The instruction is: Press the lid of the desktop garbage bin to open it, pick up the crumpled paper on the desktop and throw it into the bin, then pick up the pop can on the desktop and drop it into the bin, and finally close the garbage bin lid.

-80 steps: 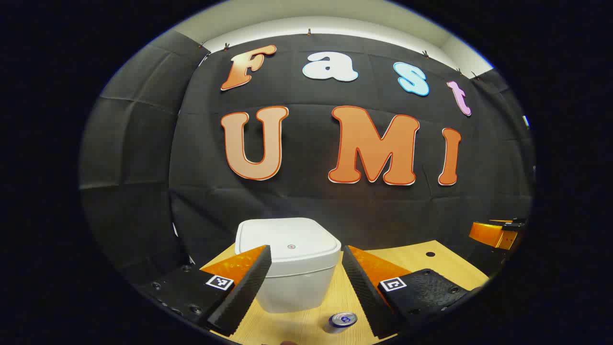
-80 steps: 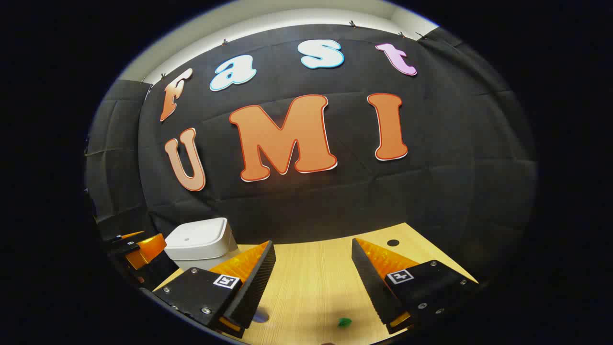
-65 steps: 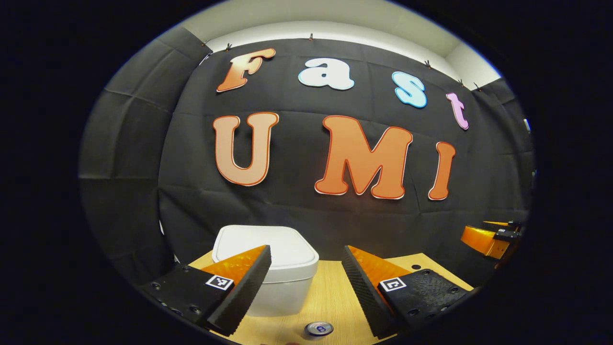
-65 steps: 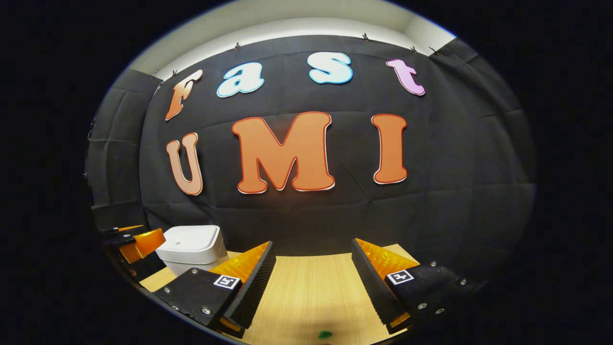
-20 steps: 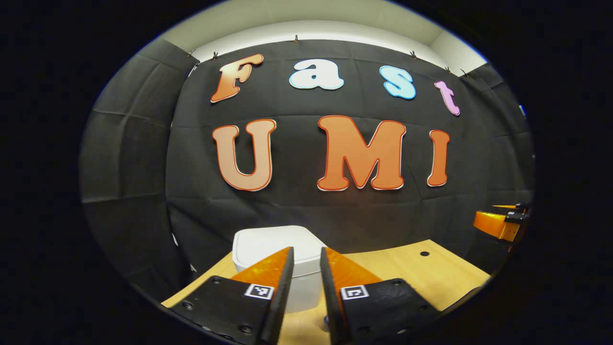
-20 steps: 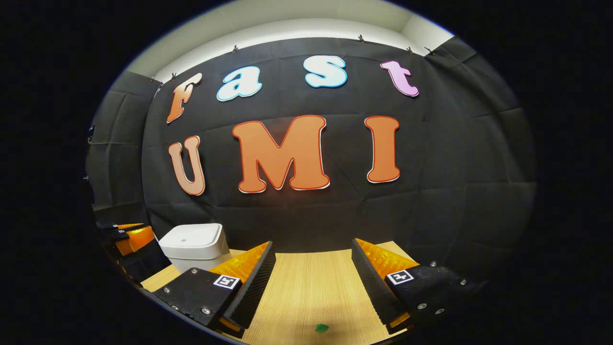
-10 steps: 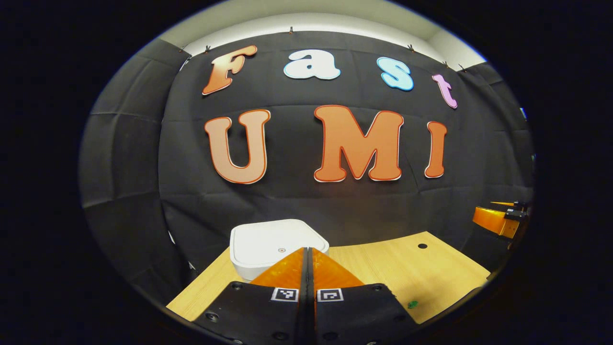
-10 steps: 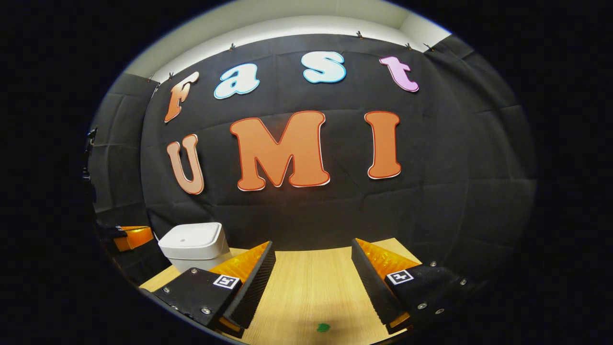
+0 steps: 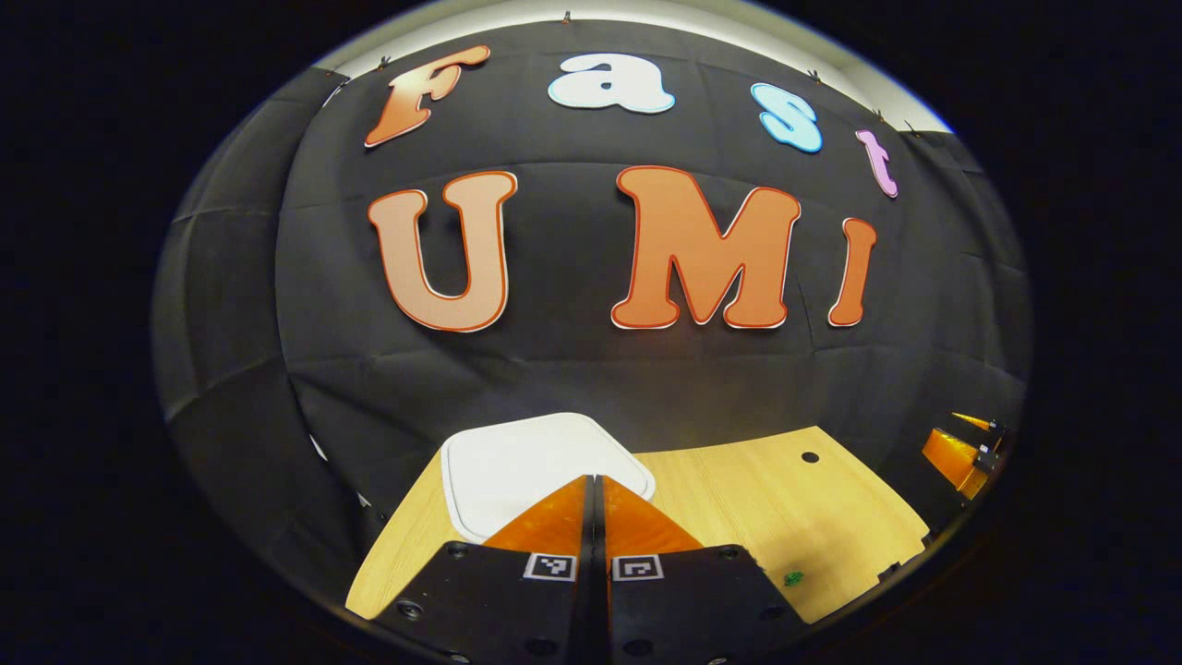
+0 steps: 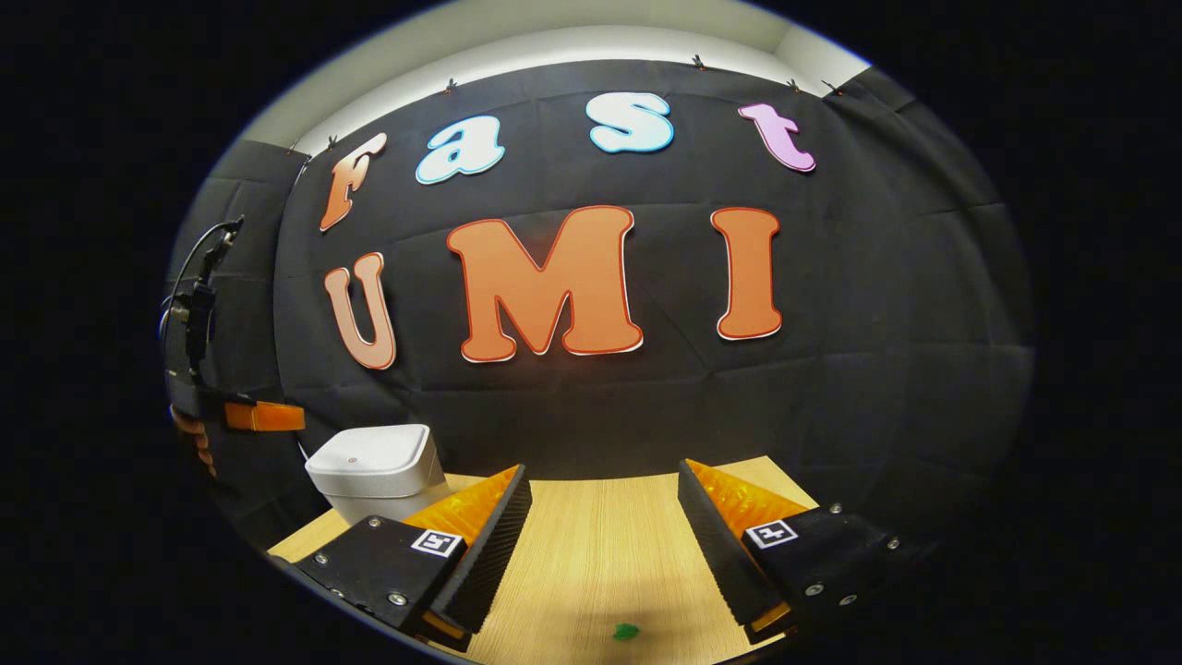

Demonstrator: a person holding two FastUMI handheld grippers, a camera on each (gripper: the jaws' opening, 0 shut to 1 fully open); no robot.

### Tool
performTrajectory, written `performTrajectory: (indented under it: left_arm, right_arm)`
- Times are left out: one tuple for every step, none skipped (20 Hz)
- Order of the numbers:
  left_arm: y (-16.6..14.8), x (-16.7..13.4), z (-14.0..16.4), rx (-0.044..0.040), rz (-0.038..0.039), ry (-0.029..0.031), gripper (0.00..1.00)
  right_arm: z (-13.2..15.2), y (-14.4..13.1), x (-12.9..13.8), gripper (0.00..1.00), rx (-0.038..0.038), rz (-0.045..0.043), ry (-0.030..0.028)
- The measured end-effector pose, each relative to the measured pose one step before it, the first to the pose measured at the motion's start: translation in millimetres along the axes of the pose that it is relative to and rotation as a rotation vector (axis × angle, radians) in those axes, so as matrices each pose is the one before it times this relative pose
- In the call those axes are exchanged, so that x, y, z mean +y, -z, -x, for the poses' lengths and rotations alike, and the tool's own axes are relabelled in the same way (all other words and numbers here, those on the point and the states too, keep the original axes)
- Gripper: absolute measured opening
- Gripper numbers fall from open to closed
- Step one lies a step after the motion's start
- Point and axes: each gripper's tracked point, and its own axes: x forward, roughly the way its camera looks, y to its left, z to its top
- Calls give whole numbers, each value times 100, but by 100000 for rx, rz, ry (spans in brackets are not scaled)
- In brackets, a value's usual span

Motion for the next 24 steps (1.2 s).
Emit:
performTrajectory:
  left_arm:
    - [-202,584,-724,2574,-1524,823,0]
    - [-230,542,-822,2665,-995,1099,0]
    - [-18,341,-772,2694,225,1444,0]
    - [-145,198,-791,2538,1268,1612,0]
    - [434,73,-889,2986,1013,2265,0]
    - [119,196,-817,2126,403,1251,0]
    - [506,308,-752,2906,-122,444,0]
    - [717,-16,-698,3169,4,640,0]
    - [745,-12,-619,2088,1007,1250,0]
    - [443,-11,-574,1348,1438,721,0]
    - [525,101,-457,1007,889,191,0]
    - [509,305,-496,1127,603,-726,0]
    - [557,105,-194,1328,462,604,0]
    - [372,58,-328,1060,624,738,0]
    - [577,32,-186,1108,-67,130,0]
    - [450,176,-297,1152,-1017,-884,0]
    - [586,95,-139,1397,-1646,-628,0]
    - [413,15,-191,1034,-1480,-450,0]
    - [408,104,-128,1022,-795,-567,0]
    - [330,1,212,2350,-427,-256,0]
    - [96,-127,-256,939,-316,91,0]
    - [48,-11,-109,588,213,247,1]
    - [578,-16,12,2281,-630,922,0]
    - [-5,-32,347,-143,-1876,885,0]
  right_arm:
    - [-202,35,-156,100,297,310,505]
    - [-80,129,-307,95,342,-139,489]
    - [-90,59,-203,95,296,-572,221]
    - [-181,-6,-132,95,229,-654,446]
    - [-200,51,-188,95,7,-390,335]
    - [-141,-3,-175,96,151,-59,533]
    - [-96,36,-132,96,162,129,479]
    - [-114,55,-106,100,243,161,290]
    - [-87,109,-128,96,171,63,335]
    - [-108,42,-46,96,119,-95,294]
    - [-140,147,-26,96,489,-295,118]
    - [-90,230,25,95,575,-129,-56]
    - [-143,198,-40,95,638,138,102]
    - [-81,147,22,95,599,361,118]
    - [-123,179,-29,95,471,651,387]
    - [-82,84,-4,96,152,704,211]
    - [-44,138,84,95,187,438,-46]
    - [-8,35,119,95,205,241,-47]
    - [-100,120,167,95,337,-65,-412]
    - [14,2,231,95,288,-313,-648]
    - [-123,191,77,96,381,-246,-342]
    - [7,34,107,95,315,-260,-212]
    - [-78,94,66,95,371,-295,-63]
    - [80,158,-65,95,192,107,404]
